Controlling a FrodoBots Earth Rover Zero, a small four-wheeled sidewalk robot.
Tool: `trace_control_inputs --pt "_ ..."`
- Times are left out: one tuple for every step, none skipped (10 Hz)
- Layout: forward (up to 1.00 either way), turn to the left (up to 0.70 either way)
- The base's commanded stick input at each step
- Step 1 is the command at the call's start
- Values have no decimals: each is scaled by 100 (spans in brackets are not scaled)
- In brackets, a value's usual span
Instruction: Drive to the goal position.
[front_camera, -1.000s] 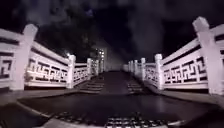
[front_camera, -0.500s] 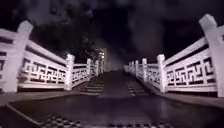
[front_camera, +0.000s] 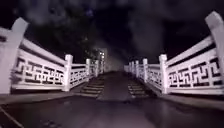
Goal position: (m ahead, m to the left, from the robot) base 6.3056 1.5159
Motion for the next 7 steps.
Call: trace_control_inputs --pt "45 0" --pt "45 0" --pt "45 0" --pt "45 0" --pt "45 0" --pt "45 0" --pt "45 0"
